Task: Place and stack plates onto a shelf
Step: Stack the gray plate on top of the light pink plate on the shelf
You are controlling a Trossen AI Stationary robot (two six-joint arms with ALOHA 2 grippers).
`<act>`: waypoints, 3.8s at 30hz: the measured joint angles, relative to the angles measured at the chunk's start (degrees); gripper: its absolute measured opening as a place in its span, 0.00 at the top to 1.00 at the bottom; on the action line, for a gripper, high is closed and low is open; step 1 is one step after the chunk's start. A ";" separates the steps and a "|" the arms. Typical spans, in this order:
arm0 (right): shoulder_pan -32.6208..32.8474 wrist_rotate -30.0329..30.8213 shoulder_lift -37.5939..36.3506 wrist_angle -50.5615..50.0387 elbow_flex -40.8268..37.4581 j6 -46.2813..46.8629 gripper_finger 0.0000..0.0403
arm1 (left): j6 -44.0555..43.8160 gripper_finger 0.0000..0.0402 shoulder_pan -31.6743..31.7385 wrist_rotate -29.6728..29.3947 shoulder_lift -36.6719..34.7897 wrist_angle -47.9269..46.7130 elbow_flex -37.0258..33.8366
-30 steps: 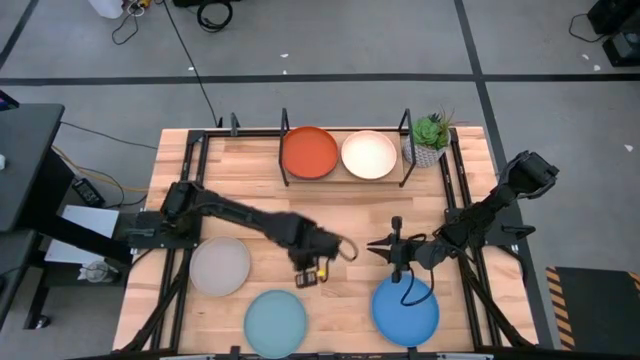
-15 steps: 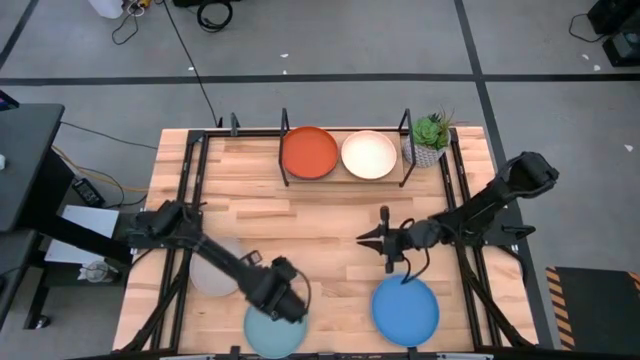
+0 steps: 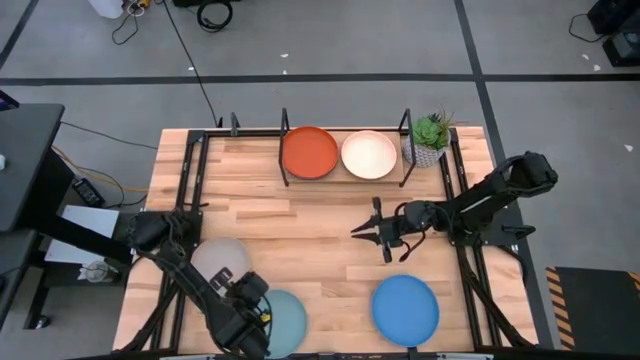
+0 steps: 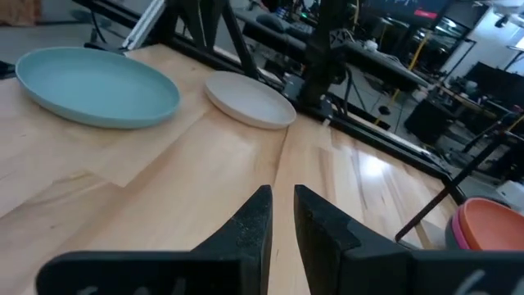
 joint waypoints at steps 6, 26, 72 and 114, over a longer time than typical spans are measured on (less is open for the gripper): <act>-3.09 -3.38 0.46 1.13 0.07 -0.12 0.85 | -3.08 0.88 -0.40 1.64 0.11 4.05 -6.97; -6.30 -8.68 9.62 10.02 3.09 -1.57 0.85 | -4.75 0.61 1.80 2.71 -7.15 19.07 -24.73; -2.78 -5.40 10.69 6.42 3.93 0.80 0.85 | 31.56 0.99 7.95 -0.01 -22.86 32.00 -22.15; 25.40 22.49 -0.28 -25.51 3.87 34.04 0.85 | 117.89 0.97 56.07 9.96 -2.34 65.34 -5.58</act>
